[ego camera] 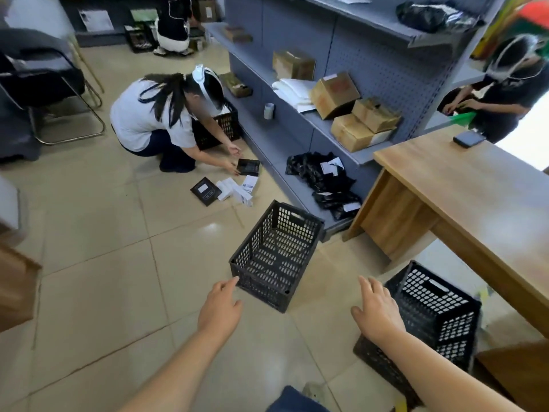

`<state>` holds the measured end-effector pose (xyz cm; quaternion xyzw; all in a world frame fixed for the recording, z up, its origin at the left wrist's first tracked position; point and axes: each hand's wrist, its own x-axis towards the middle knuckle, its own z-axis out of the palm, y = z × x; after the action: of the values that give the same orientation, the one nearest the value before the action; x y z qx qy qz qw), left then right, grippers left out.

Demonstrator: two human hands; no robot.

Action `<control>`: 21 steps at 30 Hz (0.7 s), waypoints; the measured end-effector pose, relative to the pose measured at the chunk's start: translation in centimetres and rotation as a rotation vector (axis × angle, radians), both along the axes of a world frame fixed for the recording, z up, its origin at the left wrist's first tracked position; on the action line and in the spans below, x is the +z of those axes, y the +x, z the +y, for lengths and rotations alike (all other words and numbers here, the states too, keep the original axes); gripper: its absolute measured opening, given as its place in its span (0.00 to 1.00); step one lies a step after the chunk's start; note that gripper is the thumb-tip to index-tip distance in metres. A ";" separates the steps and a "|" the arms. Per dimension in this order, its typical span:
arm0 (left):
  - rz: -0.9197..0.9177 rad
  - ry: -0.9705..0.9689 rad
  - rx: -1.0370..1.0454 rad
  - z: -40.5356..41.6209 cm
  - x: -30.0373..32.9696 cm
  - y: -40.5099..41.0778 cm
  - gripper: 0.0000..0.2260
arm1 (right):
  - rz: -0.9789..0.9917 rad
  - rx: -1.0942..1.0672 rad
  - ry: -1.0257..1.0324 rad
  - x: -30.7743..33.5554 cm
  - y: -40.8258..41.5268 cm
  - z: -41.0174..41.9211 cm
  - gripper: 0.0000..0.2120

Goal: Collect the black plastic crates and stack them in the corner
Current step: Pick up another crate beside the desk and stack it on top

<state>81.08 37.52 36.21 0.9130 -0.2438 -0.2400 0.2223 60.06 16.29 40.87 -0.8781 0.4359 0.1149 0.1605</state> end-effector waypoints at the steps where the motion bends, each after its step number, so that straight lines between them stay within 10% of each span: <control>1: 0.019 0.003 0.032 -1.5 -0.1 -0.3 0.26 | 0.007 0.025 -0.001 0.1 0.2 -2.1 0.32; 21: 0.195 0.088 0.333 -17.3 -3.3 9.6 0.24 | 0.130 0.295 0.077 -2.7 18.5 -25.5 0.29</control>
<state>90.67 20.19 32.87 0.9220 -0.0560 -0.2976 0.2414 78.52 -9.21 38.17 -0.9165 0.3068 0.2106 0.1470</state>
